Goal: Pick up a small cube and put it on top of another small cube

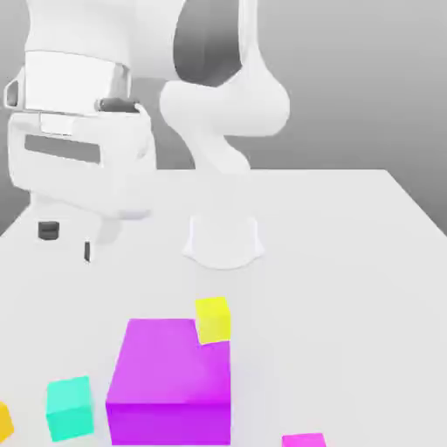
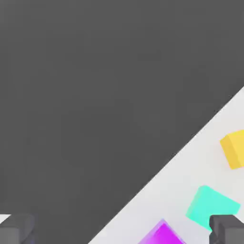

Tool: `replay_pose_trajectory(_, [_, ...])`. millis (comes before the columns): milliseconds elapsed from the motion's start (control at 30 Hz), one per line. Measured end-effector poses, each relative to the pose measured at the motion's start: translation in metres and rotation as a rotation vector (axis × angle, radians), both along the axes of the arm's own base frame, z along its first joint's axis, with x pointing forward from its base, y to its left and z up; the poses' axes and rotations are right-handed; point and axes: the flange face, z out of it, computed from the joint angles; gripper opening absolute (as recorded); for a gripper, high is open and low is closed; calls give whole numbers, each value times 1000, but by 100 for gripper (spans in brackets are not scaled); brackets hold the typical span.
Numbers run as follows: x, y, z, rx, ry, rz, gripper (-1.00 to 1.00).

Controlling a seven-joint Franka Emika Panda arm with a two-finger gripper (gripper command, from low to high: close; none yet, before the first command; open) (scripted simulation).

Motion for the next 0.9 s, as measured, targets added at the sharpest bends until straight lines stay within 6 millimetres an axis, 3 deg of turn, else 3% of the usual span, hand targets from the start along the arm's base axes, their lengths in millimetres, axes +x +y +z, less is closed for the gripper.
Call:
replay_pose_trajectory(67, [-5, -19, -38, 32, 44, -93, 0])
replay_pose_trajectory(267, [-30, -47, -149, 123, 179, -333, 0])
replay_pose_trajectory(433, [-36, -52, -221, 138, 202, -378, 0])
replay_pose_trajectory(467, [-37, -52, -230, 138, 203, -379, -100])
replay_pose_trajectory(700, [-37, -52, -229, 137, 201, -380, -100])
replay_pose_trajectory(833, [-36, -52, -184, 138, 202, -380, -100])
replay_pose_trajectory(900, [-38, -40, -161, 141, 201, -365, -100])
